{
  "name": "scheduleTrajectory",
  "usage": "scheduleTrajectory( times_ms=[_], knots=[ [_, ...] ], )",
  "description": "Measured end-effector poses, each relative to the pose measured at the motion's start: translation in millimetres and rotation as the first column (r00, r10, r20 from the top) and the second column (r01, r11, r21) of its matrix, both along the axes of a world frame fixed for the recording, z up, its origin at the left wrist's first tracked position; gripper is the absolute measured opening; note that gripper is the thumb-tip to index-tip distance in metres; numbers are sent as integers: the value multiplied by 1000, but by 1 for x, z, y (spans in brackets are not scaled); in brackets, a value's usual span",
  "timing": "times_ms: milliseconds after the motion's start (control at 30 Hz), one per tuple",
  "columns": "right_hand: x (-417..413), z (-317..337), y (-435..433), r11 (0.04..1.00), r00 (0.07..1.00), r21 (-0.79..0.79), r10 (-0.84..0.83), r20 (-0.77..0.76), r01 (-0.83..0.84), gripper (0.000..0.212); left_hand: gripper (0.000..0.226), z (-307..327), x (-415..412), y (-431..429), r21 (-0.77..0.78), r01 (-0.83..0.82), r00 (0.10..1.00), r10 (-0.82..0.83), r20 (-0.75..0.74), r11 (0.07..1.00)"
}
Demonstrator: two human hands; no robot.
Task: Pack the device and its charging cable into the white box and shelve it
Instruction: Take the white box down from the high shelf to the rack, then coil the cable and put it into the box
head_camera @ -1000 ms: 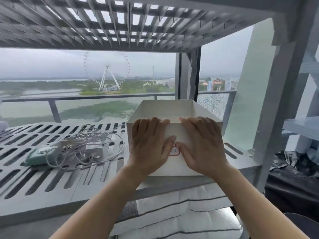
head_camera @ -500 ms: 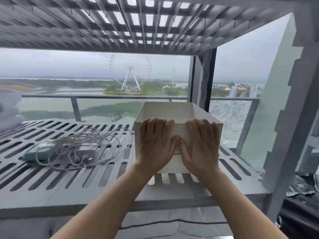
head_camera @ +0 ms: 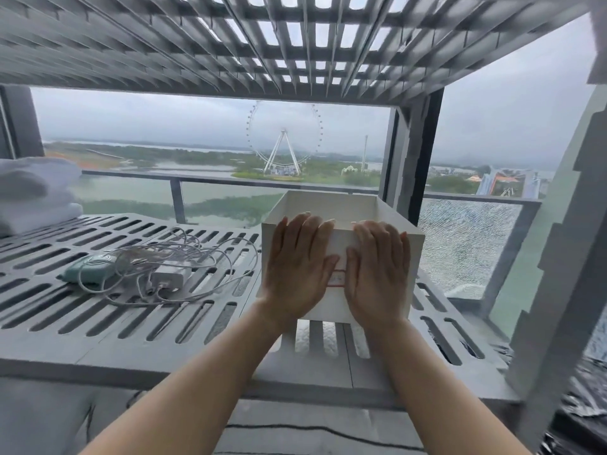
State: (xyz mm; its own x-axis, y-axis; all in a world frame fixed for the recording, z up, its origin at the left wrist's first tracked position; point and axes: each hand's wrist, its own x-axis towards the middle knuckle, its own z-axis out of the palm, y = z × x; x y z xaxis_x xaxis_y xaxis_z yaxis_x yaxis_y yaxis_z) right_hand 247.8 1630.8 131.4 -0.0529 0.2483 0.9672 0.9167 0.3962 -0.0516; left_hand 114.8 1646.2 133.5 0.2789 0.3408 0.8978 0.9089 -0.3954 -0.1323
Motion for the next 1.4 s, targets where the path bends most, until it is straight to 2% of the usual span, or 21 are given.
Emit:
scheduleTrajectory(
  times_ms=[167, 267, 433, 667, 900, 1067, 1267, 1400],
  knots=[
    [-5, -1, -4, 998, 998, 7, 65, -28, -65, 35, 54, 0, -7, -11, -57, -48, 997, 44, -64, 997],
    [-16, 0, -7, 992, 992, 7, 123, 13, -123, 41, 56, -1, -17, -20, -111, -58, 998, 55, -35, 992],
    [-39, -1, -11, 982, 980, 5, 189, 57, -190, 32, 62, -2, -47, -32, -168, -124, 992, 125, -9, 978],
    [-89, 3, -11, 959, 956, -15, 284, 80, -284, 30, 55, 0, -96, -40, -179, -145, 989, 147, -1, 973],
    [-175, 6, -3, 915, 909, -126, 398, 122, -384, 28, 45, 5, -192, -35, -236, -168, 986, 156, -66, 957],
    [-235, 13, 18, 901, 896, -171, 422, 139, -398, 27, 41, 16, -266, -16, -299, -143, 988, 119, -98, 943],
    [-291, 26, 54, 906, 910, -243, 389, 145, -348, 26, 37, 29, -325, 23, -325, 15, 1000, -20, -12, 946],
    [-317, 25, 76, 896, 934, -320, 348, 78, -307, 26, 34, 33, -344, 48, -337, 65, 995, -85, -43, 939]
  ],
)
